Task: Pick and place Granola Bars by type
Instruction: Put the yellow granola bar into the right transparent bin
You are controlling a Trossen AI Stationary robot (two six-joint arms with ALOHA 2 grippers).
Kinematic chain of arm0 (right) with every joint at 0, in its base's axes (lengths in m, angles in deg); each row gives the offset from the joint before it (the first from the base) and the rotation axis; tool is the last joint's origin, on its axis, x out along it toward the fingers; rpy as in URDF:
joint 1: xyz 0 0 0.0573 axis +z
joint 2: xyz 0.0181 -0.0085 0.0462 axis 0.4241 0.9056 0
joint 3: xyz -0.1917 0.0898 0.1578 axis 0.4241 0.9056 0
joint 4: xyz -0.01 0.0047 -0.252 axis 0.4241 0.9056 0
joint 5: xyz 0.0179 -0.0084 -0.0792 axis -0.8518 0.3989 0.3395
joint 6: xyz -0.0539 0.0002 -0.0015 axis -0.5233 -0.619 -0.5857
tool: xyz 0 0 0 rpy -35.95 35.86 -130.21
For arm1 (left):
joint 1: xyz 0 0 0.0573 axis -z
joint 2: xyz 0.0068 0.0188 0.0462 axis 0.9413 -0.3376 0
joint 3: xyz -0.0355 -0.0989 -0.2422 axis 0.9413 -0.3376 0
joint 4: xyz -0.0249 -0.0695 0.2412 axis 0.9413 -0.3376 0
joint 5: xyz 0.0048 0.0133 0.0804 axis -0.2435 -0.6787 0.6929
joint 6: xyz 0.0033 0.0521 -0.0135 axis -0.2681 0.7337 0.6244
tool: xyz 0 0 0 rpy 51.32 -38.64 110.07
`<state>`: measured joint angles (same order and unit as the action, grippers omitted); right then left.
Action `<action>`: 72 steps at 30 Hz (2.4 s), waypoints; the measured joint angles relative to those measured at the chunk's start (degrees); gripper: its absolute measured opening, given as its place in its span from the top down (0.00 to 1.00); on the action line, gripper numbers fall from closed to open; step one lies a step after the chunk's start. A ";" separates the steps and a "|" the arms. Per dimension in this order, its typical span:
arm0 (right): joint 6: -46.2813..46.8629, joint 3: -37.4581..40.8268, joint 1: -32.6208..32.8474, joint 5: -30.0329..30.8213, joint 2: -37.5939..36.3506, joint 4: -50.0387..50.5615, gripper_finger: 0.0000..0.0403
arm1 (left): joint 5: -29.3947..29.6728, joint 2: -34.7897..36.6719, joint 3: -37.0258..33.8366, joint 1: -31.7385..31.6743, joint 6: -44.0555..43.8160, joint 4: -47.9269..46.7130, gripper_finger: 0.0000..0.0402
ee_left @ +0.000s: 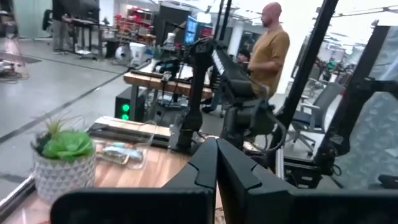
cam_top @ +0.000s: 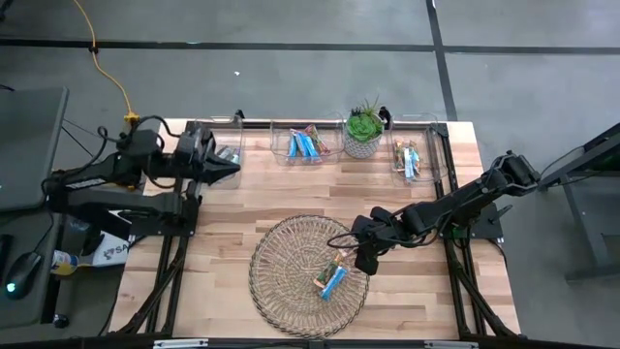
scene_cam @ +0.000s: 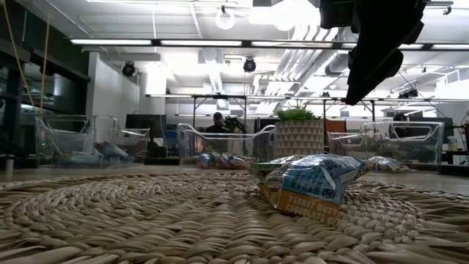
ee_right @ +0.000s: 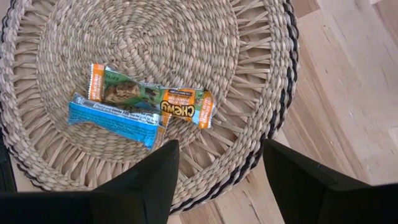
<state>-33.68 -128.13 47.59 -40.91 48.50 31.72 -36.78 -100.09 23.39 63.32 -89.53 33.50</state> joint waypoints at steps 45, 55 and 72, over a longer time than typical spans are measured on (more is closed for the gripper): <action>1.15 0.01 -0.02 0.21 0.00 0.00 0.46 | 7.45 33.14 -47.64 -0.15 -3.69 40.87 1.00; 1.13 0.01 -0.02 0.18 0.00 0.00 0.46 | 6.25 33.16 -48.68 -0.15 -6.47 42.34 1.00; 1.13 0.01 -0.02 0.21 0.00 0.01 0.46 | 4.69 33.14 -48.68 -0.09 -11.12 38.92 1.00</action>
<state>-32.55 -128.12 47.58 -40.70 48.50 31.73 -32.09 -66.95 -25.29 63.23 -100.65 72.42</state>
